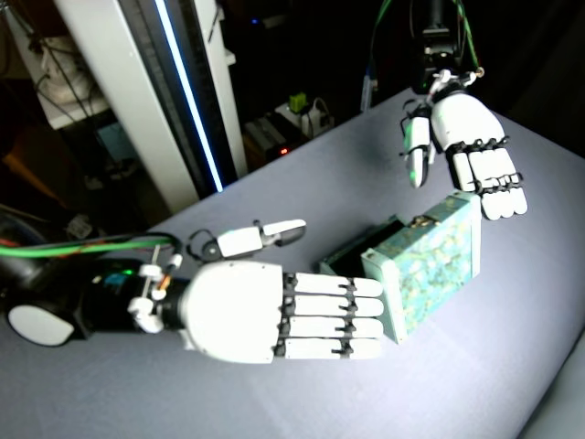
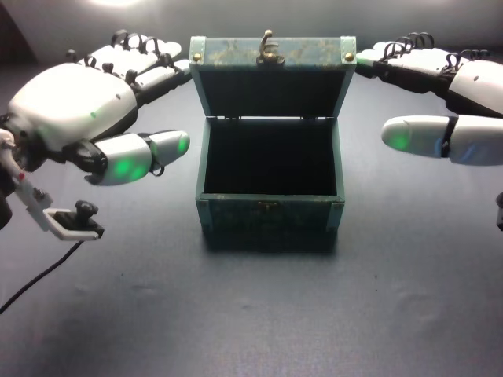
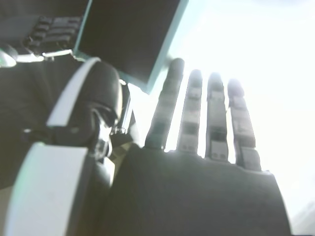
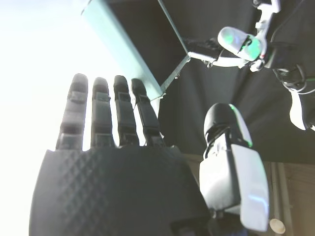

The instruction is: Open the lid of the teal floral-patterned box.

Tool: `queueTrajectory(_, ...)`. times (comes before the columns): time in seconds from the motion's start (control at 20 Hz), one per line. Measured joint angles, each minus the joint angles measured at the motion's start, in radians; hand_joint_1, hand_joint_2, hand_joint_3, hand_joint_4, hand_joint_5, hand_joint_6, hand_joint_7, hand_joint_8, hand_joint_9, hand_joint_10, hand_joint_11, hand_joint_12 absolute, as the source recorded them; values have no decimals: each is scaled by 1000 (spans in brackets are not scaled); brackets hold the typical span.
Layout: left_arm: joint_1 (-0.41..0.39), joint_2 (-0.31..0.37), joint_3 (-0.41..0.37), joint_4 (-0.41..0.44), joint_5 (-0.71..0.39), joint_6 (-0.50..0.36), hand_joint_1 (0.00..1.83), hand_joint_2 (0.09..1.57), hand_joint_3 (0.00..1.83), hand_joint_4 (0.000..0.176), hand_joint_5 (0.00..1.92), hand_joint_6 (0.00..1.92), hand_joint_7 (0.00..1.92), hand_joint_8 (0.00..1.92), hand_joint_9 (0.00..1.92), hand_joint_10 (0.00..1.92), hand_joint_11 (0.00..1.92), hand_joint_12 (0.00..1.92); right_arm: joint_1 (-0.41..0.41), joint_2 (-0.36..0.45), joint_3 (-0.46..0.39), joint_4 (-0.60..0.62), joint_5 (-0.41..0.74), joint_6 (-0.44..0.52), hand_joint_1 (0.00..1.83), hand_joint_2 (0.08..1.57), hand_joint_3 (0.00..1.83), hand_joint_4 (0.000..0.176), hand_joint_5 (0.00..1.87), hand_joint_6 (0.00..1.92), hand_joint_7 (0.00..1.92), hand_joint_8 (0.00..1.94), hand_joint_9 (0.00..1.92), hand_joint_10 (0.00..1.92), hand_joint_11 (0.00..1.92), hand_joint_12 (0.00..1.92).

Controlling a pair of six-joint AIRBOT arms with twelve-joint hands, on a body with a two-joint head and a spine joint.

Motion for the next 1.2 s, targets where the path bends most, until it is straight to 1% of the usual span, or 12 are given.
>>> queueTrajectory(0.1, -14, -16, 22, -3, 18, 5, 0, 1568, 52, 0, 99, 10, 73, 7, 68, 8, 56, 29, 6, -13, 15, 15, -3, -3, 0, 1316, 14, 0, 137, 3, 131, 2, 100, 8, 101, 51)
queueTrajectory(0.2, -26, -22, 31, -10, 29, 30, 0, 1571, 125, 0, 111, 5, 85, 3, 84, 4, 56, 33, 8, -26, 32, 25, -4, -3, 0, 1339, 17, 0, 168, 11, 140, 2, 105, 5, 80, 43)
queueTrajectory(0.3, -38, -32, 43, -16, 42, 34, 0, 1571, 118, 0, 112, 4, 85, 2, 79, 1, 57, 35, 20, -32, 43, 29, -14, -3, 0, 1345, 18, 0, 164, 8, 132, 0, 93, 0, 59, 35)
queueTrajectory(0.35, -45, -37, 48, -24, 49, 34, 0, 1571, 99, 0, 102, 1, 71, 0, 70, 1, 67, 41, 23, -35, 45, 40, -20, -4, 0, 1356, 19, 0, 168, 7, 140, 3, 108, 7, 81, 47)
queueTrajectory(0.4, -48, -41, 54, -24, 55, 35, 0, 1571, 83, 0, 82, 0, 41, 0, 48, 0, 55, 38, 23, -35, 45, 48, -19, -4, 0, 1320, 1, 0, 154, 1, 128, 0, 100, 3, 77, 47)
queueTrajectory(0.55, -48, -45, 56, -32, 54, 37, 0, 1571, 102, 0, 76, 3, 34, 3, 44, 4, 55, 40, 23, -35, 50, 47, -20, -5, 0, 1298, 0, 0, 152, 1, 125, 1, 96, 1, 66, 45)
queueTrajectory(0.65, -53, -45, 57, -32, 61, 61, 0, 1571, 90, 0, 81, 3, 42, 4, 42, 2, 47, 38, 23, -35, 53, 48, -19, -20, 0, 1284, 0, 0, 178, 9, 143, 6, 106, 4, 71, 49)
queueTrajectory(0.75, -79, -53, 74, -32, 93, 73, 0, 1571, 144, 0, 111, 9, 70, 8, 66, 7, 82, 53, 42, -37, 63, 45, -37, -31, 0, 1294, 0, 0, 178, 7, 152, 8, 106, 3, 69, 48)
queueTrajectory(0.85, -105, -65, 92, -31, 106, 74, 0, 1571, 114, 0, 111, 5, 74, 6, 67, 5, 76, 51, 60, -37, 75, 43, -53, -32, 0, 1288, 0, 0, 190, 10, 170, 13, 117, 6, 73, 51)
queueTrajectory(0.9, -114, -73, 105, -31, 110, 74, 0, 1571, 65, 0, 111, 2, 80, 3, 73, 3, 75, 48, 63, -38, 82, 44, -62, -32, 0, 1294, 0, 0, 187, 7, 175, 13, 116, 5, 66, 49)
queueTrajectory(1.05, -126, -84, 120, -39, 119, 78, 0, 1570, 46, 0, 132, 9, 97, 7, 76, 2, 56, 39, 74, -38, 89, 41, -77, -31, 0, 1298, 0, 0, 185, 5, 174, 9, 110, 2, 64, 50)
queueTrajectory(1.2, -127, -84, 121, -57, 122, 86, 0, 1571, 67, 0, 96, 0, 53, 0, 43, 0, 31, 28, 80, -40, 93, 44, -79, -31, 0, 1322, 8, 0, 184, 3, 164, 2, 104, 0, 59, 51)
